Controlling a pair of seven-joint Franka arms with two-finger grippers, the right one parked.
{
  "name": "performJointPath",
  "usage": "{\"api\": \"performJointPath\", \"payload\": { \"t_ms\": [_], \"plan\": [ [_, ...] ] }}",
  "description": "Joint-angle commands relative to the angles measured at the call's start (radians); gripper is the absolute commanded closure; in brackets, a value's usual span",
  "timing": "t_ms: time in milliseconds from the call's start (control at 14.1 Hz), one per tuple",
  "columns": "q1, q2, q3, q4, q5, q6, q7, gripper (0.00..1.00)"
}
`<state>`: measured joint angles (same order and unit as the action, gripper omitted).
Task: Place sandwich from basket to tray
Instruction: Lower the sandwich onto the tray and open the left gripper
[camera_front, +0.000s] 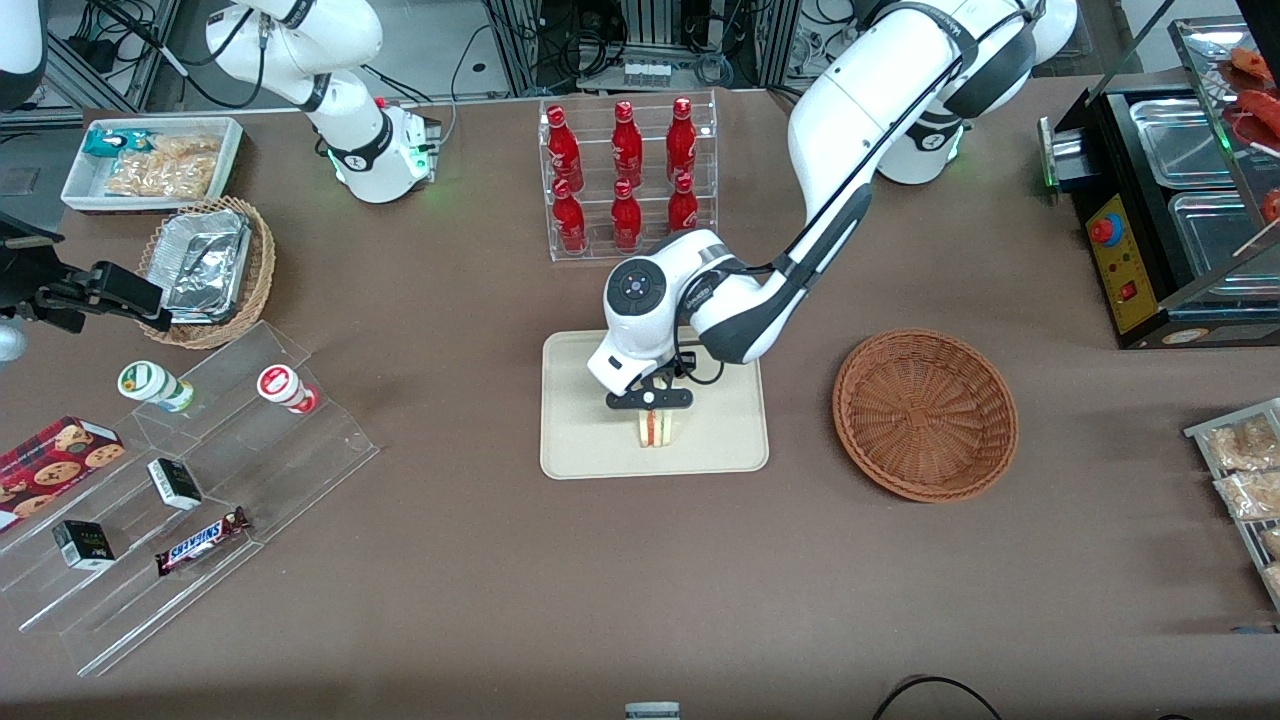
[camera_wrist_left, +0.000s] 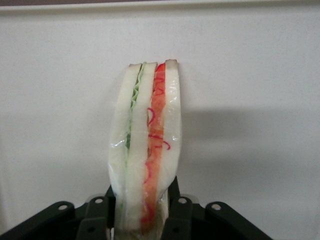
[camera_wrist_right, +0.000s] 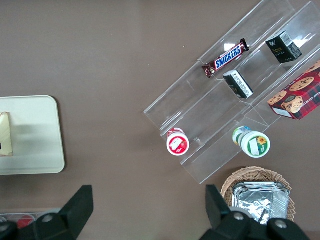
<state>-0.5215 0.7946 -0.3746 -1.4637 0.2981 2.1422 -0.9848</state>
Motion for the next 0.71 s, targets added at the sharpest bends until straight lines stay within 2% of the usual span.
{"api": "performJointPath", "payload": {
  "t_ms": [0, 284, 496, 638],
  "plan": [
    [-0.015, 0.006, 0.013, 0.025, 0.018, -0.018, -0.028, 0.0],
    [-0.017, -0.011, 0.048, 0.049, 0.016, -0.019, -0.029, 0.0],
    [-0.014, -0.084, 0.057, 0.042, 0.01, -0.033, -0.031, 0.0],
    [-0.003, -0.142, 0.065, 0.04, 0.009, -0.1, -0.028, 0.0]
  ]
}}
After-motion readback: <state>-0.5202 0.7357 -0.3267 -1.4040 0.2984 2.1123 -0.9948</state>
